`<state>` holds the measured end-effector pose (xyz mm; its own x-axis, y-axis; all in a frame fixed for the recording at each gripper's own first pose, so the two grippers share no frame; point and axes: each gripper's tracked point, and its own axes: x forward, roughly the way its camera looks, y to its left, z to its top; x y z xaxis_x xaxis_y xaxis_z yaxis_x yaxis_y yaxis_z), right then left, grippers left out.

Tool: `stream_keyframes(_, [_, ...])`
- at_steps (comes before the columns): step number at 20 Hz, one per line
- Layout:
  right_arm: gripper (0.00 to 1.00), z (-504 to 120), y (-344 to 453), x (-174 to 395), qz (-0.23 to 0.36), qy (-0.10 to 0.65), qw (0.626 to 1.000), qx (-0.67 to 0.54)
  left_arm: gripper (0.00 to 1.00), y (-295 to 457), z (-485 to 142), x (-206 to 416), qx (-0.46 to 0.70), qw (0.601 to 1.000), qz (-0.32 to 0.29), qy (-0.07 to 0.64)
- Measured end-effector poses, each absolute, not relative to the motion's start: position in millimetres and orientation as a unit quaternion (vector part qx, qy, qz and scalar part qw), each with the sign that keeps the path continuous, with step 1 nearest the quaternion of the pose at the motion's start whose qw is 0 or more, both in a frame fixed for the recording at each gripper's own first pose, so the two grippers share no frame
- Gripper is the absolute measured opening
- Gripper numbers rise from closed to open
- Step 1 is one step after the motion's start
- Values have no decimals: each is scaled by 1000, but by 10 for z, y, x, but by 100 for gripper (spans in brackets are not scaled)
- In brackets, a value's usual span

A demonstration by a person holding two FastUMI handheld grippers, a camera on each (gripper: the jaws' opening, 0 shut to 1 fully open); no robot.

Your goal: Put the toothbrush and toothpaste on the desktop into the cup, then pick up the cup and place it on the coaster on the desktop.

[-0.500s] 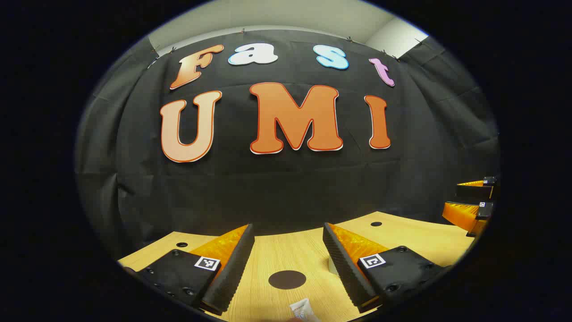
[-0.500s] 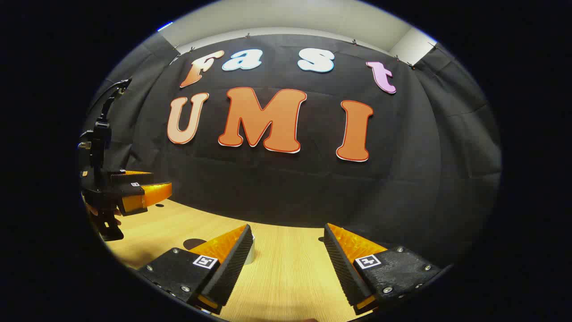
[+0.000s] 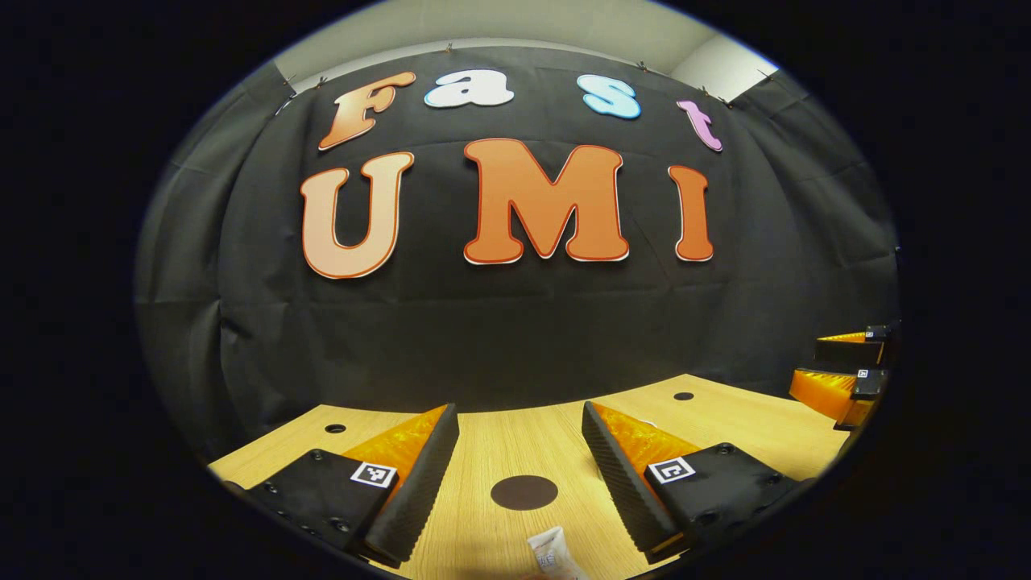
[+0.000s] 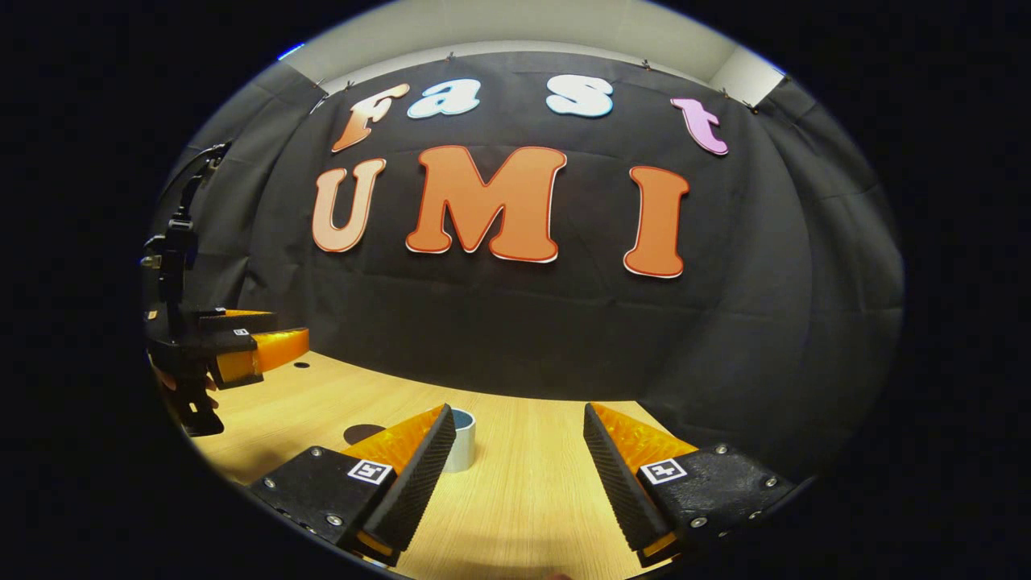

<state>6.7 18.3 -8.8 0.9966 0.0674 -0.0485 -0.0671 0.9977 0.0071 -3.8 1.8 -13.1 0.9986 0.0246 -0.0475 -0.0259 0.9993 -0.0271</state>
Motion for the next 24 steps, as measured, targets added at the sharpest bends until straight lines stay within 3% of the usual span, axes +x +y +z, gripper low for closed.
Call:
stream_keyframes(8, [96, -116, 432, 105, 75, 48, 996, -2, 100, 17, -241, -132, -15, 998, 7, 62])
stream_keyframes(19, [92, -563, 767, 76, 130, 192, 972, 33, 98, -9, -681, -248, -16, 984, -10, 178])
stream_keyframes(24, [90, -827, 924, -6, 144, 250, 957, 21, 92, -139, -1108, -315, -44, 965, -34, 256])
